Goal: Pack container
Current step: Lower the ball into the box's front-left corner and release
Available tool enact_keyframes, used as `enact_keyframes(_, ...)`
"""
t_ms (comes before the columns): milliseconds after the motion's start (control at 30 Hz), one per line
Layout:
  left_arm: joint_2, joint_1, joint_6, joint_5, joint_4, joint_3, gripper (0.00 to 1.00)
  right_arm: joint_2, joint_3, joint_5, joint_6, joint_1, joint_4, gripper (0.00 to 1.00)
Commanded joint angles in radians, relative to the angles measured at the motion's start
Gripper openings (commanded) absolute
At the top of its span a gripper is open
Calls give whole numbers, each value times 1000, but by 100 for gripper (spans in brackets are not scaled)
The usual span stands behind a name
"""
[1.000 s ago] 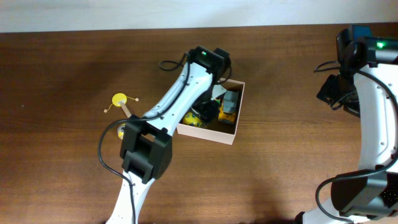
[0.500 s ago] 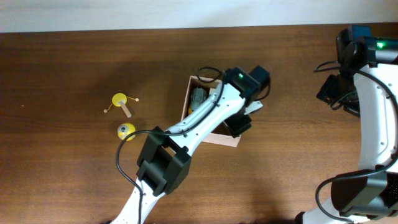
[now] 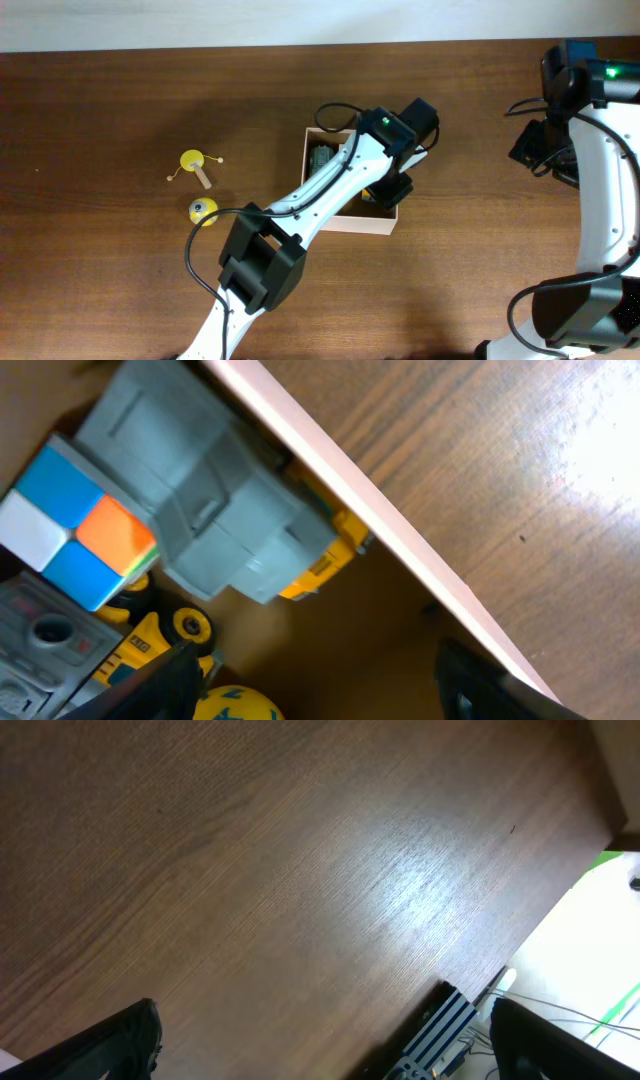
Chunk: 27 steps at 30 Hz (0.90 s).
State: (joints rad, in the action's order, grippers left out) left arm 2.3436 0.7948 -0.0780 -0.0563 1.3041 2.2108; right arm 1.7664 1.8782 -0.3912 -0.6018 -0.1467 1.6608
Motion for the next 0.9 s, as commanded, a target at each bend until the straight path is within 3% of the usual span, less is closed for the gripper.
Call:
enact_keyframes(0, 0, -25, 45, 12, -10, 16, 76, -4, 2, -5, -9, -4, -1, 99)
enact_keyframes(300, 0, -30, 120, 17, -53, 16, 77, -4, 2, -5, -9, -4, -1, 99)
enact_keyframes(500, 0, -30, 122, 97, -76, 16, 77, -4, 2, -5, -9, -4, -1, 99)
enact_keyframes(867, 0, -36, 286, 98, -117, 16, 77, -4, 2, -5, -10, -4, -1, 99)
